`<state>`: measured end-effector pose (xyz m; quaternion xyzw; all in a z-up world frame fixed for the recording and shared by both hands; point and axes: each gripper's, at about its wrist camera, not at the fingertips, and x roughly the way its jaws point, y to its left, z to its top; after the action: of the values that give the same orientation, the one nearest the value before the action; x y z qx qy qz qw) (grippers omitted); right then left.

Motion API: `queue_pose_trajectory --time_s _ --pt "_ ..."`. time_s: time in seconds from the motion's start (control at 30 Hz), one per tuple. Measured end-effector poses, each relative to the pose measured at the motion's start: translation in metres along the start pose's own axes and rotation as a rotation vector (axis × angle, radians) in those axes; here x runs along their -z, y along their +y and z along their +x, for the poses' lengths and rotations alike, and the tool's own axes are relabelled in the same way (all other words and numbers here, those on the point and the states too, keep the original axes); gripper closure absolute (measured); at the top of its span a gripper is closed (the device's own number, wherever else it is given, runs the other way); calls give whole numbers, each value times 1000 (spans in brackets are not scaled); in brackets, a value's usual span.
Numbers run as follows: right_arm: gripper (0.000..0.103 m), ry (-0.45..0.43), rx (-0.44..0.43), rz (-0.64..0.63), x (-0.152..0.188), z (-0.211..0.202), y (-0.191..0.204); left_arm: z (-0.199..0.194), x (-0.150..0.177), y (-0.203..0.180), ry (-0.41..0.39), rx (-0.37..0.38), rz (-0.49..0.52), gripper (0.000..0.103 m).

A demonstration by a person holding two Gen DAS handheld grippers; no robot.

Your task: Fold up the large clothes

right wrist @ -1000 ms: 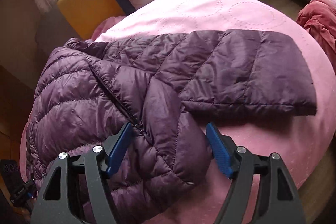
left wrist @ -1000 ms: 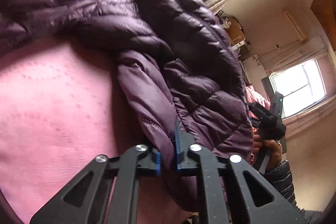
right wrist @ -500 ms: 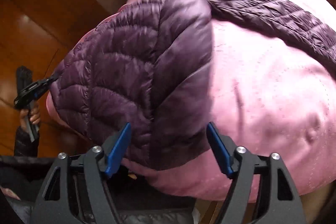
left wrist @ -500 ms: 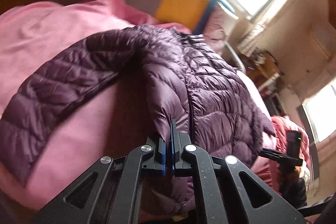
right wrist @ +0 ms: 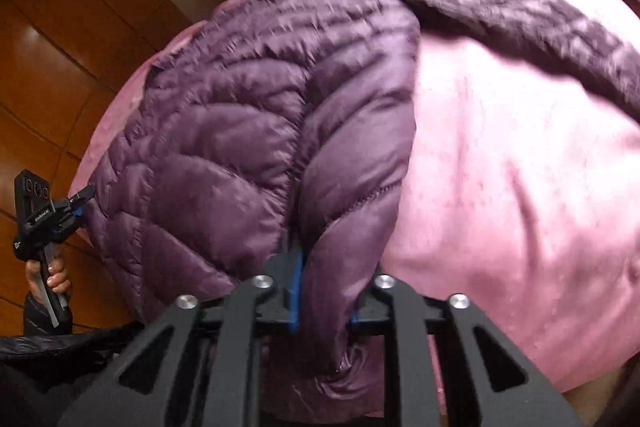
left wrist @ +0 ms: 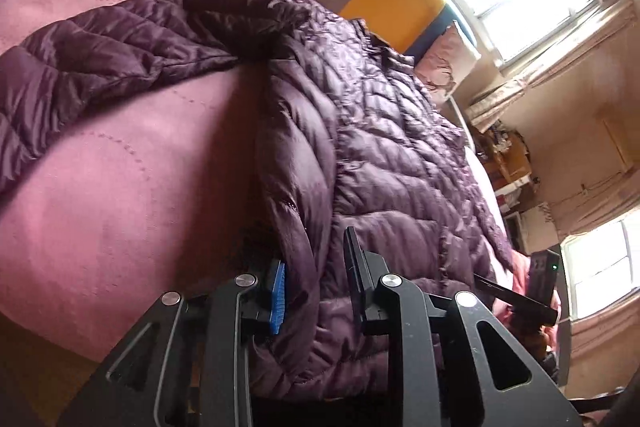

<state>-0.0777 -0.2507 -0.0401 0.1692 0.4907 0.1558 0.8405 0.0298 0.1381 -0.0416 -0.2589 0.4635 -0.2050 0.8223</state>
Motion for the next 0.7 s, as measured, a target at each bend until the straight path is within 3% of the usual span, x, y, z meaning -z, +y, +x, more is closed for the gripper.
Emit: queue_pose_trajectory --time_s 0.07,0.13,0.2,0.27,0.37,0.5,0.57,0.6,0.7 --pt "93 -91 21 0 -4 -30 -2 -11 -4 -9 -23 48 17 74" --pt "94 -157 76 32 -4 -56 -15 -25 -7 -7 -65 101 -1 45" --pt "94 -148 151 56 0 -63 -30 -38 -4 -2 -104 74 -1 42" --pt "94 -94 188 84 7 -51 -39 -40 2 4 -91 67 -5 42" --pt "94 -29 217 61 12 -25 -29 -28 15 8 -43 75 -15 42" --pt "94 -11 225 66 12 -7 -32 3 33 -2 43 82 19 42" --pt "95 -9 225 56 6 -2 -30 23 38 -7 99 51 59 83" --pt "96 -6 221 37 9 -5 -27 28 38 -8 115 37 68 95" --pt "96 25 232 -24 19 -6 -22 18 39 -7 98 -25 95 96"
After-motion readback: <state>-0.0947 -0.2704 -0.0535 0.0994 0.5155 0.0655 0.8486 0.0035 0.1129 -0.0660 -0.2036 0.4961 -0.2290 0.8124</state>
